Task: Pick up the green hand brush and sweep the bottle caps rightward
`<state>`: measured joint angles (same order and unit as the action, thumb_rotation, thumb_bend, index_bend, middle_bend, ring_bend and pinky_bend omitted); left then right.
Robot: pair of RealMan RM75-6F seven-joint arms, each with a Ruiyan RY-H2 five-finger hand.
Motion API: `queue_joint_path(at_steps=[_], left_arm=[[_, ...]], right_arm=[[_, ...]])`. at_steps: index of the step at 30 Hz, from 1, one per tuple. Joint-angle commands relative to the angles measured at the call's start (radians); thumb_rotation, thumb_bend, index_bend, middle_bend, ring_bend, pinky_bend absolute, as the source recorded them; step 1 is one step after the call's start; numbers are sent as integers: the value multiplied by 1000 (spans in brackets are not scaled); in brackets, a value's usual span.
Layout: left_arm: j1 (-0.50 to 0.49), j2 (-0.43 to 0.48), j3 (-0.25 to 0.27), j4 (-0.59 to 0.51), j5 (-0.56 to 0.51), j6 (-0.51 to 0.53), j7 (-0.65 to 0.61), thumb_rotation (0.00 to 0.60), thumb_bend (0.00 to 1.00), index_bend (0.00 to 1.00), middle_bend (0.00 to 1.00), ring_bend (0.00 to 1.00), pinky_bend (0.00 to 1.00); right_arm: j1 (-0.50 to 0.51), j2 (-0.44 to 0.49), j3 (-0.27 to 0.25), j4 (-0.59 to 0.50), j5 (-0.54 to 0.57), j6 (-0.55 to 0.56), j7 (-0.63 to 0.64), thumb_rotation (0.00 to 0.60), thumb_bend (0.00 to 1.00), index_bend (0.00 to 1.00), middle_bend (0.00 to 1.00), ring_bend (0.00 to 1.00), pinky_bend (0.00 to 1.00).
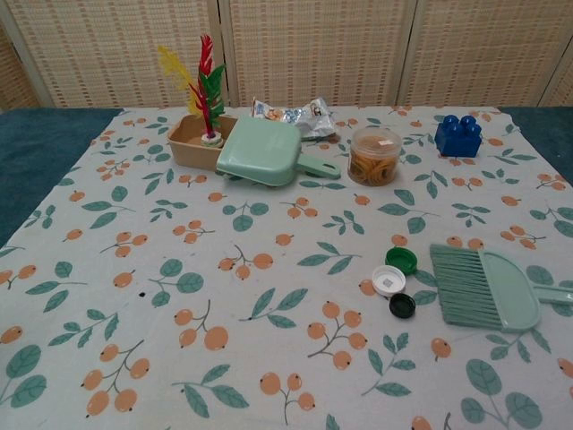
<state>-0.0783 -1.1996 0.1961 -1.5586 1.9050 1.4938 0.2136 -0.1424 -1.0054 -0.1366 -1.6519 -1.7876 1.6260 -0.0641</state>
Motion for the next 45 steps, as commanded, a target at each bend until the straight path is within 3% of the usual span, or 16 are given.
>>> queue_joint_path(at_steps=[1,9,12,16,20,25,31,45], left_arm=[[2,1,0,-2,0,4,0,599,346,0,0,0,129],[-7,3,-5,-11,-6,-8,-13,600,346,0,0,0,129],[-15,5,-6,-12,-8,-18,-26,600,346,0,0,0,129],[-23,9,-6,-11,-8,-24,-41,599,346,0,0,0,129],[-28,10,-8,-12,-16,-35,-48,600,347,0,0,0,129],[-29,14,-7,-13,-18,-32,-57,598,347,0,0,0,129],[-32,19,-6,-13,-22,-33,-72,599,346,0,0,0,130],[-36,20,-5,-8,-19,-29,-90,598,347,0,0,0,130]], right_arm=[[6,-6,0,1,-4,-10,-9,600,163,0,0,0,0],[26,-23,28,-47,23,-38,-66,600,163,0,0,0,0],[66,-20,65,-135,47,-88,-158,600,164,2,0,0,0],[150,-14,116,-264,148,-246,-357,600,165,82,24,0,0],[208,-84,167,-311,281,-334,-570,600,165,141,99,0,0],[254,-229,209,-254,430,-363,-732,600,178,187,144,0,0],[291,-347,203,-117,532,-390,-825,600,204,234,182,0,0],[359,-525,217,42,627,-365,-924,600,271,330,244,9,0]])
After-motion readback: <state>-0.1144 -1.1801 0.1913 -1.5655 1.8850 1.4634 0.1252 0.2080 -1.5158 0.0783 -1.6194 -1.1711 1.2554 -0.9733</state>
